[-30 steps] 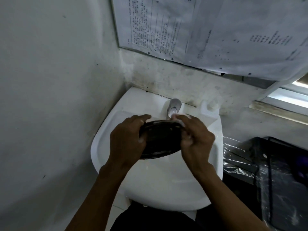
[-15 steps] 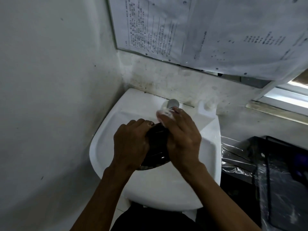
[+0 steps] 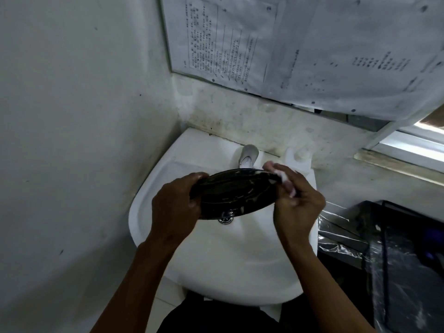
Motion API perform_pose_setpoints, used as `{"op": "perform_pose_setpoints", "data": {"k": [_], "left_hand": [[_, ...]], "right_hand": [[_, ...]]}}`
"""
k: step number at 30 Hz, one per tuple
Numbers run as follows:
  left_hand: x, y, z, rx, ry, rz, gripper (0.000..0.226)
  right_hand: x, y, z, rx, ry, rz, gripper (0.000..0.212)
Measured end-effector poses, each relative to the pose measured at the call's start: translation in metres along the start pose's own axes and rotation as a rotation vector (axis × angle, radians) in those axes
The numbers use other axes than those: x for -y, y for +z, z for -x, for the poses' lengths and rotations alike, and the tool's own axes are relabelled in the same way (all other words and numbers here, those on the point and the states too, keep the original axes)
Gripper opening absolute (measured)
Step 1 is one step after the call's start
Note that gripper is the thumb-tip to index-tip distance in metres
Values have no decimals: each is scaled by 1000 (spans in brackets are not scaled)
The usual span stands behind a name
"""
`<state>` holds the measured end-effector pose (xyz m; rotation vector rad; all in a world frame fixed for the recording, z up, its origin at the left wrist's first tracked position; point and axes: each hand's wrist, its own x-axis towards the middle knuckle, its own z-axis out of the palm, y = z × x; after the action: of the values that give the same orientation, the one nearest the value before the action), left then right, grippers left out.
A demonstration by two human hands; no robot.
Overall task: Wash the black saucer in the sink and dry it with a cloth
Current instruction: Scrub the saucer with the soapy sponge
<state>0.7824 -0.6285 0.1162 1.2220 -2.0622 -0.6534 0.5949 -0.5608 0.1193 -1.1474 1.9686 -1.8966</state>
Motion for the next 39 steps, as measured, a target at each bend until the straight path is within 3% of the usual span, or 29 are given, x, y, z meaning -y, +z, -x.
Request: {"op": "perform_pose_setpoints", "data": {"k": [3,5,7,9,14,17,19,22,24,26,29,32,35,39], "left_hand": [[-1,1,4,-32,-8,48,31],[-11,4,2,5,44,-17,30],[-20,10,-1,38,148,-125,31],[-23,12,-2,27,206,-157,33],[-26,5,-3,27,206,-230,38],[-27,10,-4,30,225,-224,34],[-27,10,0,43,184,-190,33],[-19,2,1,50,77,-133,33],[-7,-4,1,24,22,-88,36],[1,-6,4,16,-19,-17,35],[-3,-5,6,10,-26,-13,33],[-17,2,-1,62,102,-147,36],[-21,8,-3,64,200,-234,38],[-16,4,1,40,120,-291,29]], "right_hand": [[-5,-2,-1,-10,-30,93,39],[-2,8,8,28,-232,230,41],[9,21,19,161,-492,329,26],[13,26,20,244,-640,402,23],[-3,14,17,168,-443,393,35],[9,24,25,238,-585,436,22],[6,22,19,279,-585,408,26],[-2,4,11,176,-250,234,39],[0,-8,6,51,26,90,37],[-2,-15,1,-1,160,5,34],[-8,-16,5,-15,74,192,42],[1,2,20,50,-245,366,45],[10,15,29,222,-544,493,33],[-19,0,21,113,-386,526,38]]}}
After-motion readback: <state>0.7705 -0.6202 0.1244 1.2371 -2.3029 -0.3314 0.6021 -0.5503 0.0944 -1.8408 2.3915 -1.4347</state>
